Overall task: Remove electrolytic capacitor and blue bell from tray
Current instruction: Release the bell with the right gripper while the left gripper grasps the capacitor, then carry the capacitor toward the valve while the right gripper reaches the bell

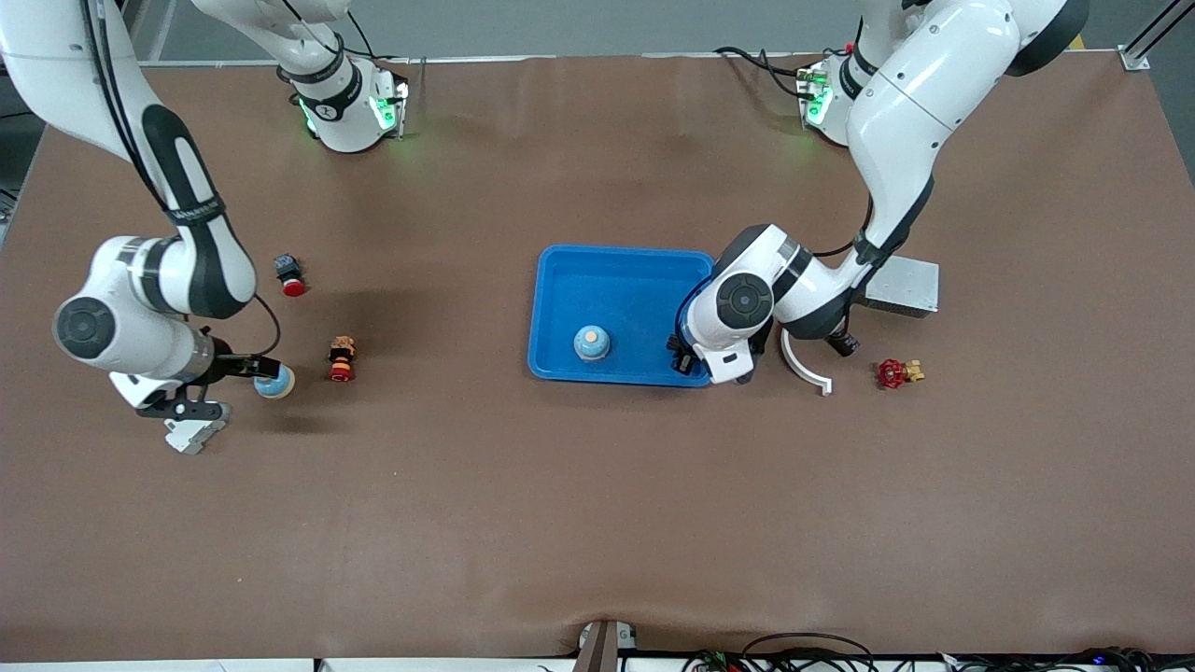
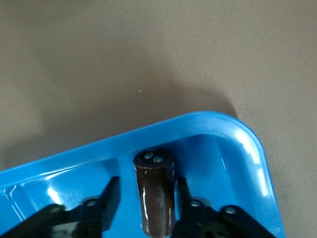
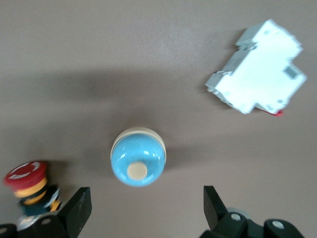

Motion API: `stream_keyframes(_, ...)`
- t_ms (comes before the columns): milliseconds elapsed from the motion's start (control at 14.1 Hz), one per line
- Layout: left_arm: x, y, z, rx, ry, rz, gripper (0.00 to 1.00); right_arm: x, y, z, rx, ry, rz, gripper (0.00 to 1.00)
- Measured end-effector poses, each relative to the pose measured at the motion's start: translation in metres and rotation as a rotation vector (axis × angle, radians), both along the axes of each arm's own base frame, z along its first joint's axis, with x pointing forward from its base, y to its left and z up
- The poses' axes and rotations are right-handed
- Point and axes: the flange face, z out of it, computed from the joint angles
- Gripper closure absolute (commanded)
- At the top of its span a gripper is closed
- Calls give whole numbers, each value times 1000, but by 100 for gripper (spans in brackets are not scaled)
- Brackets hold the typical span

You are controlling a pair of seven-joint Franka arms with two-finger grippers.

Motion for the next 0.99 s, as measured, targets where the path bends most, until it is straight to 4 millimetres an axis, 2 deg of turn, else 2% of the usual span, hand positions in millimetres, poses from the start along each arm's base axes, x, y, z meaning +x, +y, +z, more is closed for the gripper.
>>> stream_keyframes(142, 5, 1, 3, -5, -13, 6, 100, 3, 8, 24, 2, 14, -64, 0)
stream_keyframes(213, 10, 3, 6, -7, -20, 12, 100, 3, 18, 31, 23, 11, -120, 0)
stream_keyframes(497, 27, 9, 30, 30, -47, -34, 100, -2, 91, 66, 125, 14, -300, 0)
stream_keyframes(639, 37, 25, 55, 102, -32, -110, 100, -10, 140, 96, 114, 2, -388, 0)
stream_keyframes(781, 54, 53, 87, 130, -26, -169, 100, -22, 199, 121, 100, -21, -478, 0)
stream_keyframes(994, 70, 92, 122, 143, -17, -266, 100, -43, 293, 135, 105, -73, -635, 0)
